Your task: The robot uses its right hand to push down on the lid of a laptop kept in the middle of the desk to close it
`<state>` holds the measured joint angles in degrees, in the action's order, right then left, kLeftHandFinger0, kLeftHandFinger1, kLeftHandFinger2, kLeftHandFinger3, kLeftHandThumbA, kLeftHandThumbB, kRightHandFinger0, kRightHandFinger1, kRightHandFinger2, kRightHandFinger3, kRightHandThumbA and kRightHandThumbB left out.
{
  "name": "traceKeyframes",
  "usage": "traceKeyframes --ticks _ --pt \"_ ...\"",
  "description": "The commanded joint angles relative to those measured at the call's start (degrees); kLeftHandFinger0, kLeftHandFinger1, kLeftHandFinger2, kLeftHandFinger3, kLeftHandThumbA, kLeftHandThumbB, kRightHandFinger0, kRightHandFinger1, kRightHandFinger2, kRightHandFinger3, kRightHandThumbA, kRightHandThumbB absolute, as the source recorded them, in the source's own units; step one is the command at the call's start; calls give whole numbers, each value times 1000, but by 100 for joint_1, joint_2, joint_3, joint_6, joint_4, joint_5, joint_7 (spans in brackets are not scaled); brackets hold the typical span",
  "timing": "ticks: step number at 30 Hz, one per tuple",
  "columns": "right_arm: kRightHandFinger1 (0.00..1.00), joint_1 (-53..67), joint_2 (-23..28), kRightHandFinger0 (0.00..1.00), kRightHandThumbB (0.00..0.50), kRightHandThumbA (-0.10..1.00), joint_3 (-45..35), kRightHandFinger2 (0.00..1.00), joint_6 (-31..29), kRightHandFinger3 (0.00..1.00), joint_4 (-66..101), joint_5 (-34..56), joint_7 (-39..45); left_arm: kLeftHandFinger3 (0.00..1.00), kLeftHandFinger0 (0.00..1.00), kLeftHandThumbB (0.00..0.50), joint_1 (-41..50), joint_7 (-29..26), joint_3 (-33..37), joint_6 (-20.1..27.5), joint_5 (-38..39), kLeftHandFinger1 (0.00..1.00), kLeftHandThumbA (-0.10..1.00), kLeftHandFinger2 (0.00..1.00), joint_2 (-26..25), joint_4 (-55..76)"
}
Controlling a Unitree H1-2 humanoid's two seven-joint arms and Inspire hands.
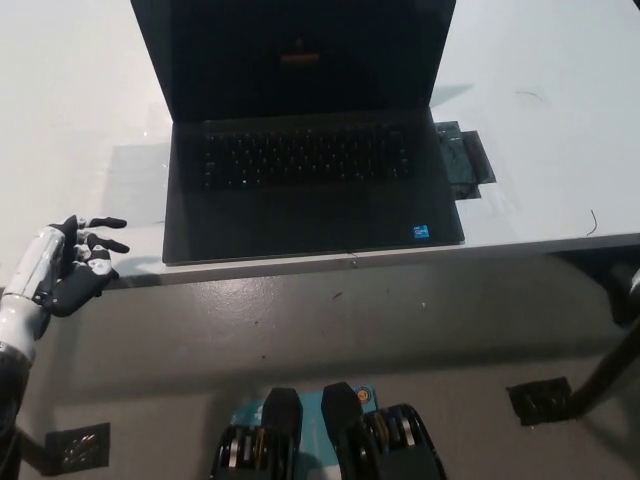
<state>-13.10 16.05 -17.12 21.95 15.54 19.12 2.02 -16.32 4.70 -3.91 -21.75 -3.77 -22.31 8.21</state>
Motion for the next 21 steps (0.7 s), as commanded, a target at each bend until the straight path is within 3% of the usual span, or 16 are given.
traceKeyframes --ticks 1,7,9,10,11,13,15,17,19,20,21 --pt "848 -953 523 911 293 1000 21 856 486 984 405 -110 -156 627 272 14 -96 40 -26 -92 -117 375 -85 509 -134 193" --pt "845 -2100 926 896 317 1000 470 833 498 985 111 -60 -294 616 220 25 -154 63 -3 -23 -150 349 -58 484 -154 120" --pt "842 -2742 1022 848 296 1000 656 879 485 1000 -408 -380 -17 612 194 24 -177 91 -10 -73 -127 319 -58 463 -154 128" --pt "830 -2924 1061 834 287 1000 750 856 466 993 -570 -408 39 612 220 26 -184 101 -6 -47 -137 335 -60 472 -165 118" --pt "792 -3098 1058 815 310 1000 812 812 486 968 -710 -423 52 614 242 25 -194 104 9 -35 -155 346 -63 473 -166 113" --pt "794 -3263 1090 804 309 1000 931 816 386 974 -855 -485 124 615 262 25 -225 121 -4 -105 -126 354 -66 480 -157 123" --pt "828 -3744 1052 875 292 1000 1201 834 358 987 -1184 -605 228 613 216 25 -227 133 -9 -87 -111 337 -72 471 -151 124" --pt "817 -4068 981 863 292 1000 1382 826 302 975 -1446 -706 251 609 217 24 -233 135 -9 -138 -111 337 -73 469 -138 150" --pt "824 -4386 865 869 317 1000 1558 821 244 957 -1764 -805 246 606 217 24 -225 139 -34 -161 -79 336 -88 465 -130 166" --pt "837 -4491 836 900 354 1000 1635 819 155 961 -1941 -868 266 604 162 23 -225 136 -32 -199 -89 326 -87 465 -128 184" --pt "849 -4633 815 923 351 1000 1778 824 56 961 -2147 -976 321 611 182 20 -194 147 -13 -198 -100 341 -90 476 -129 211"
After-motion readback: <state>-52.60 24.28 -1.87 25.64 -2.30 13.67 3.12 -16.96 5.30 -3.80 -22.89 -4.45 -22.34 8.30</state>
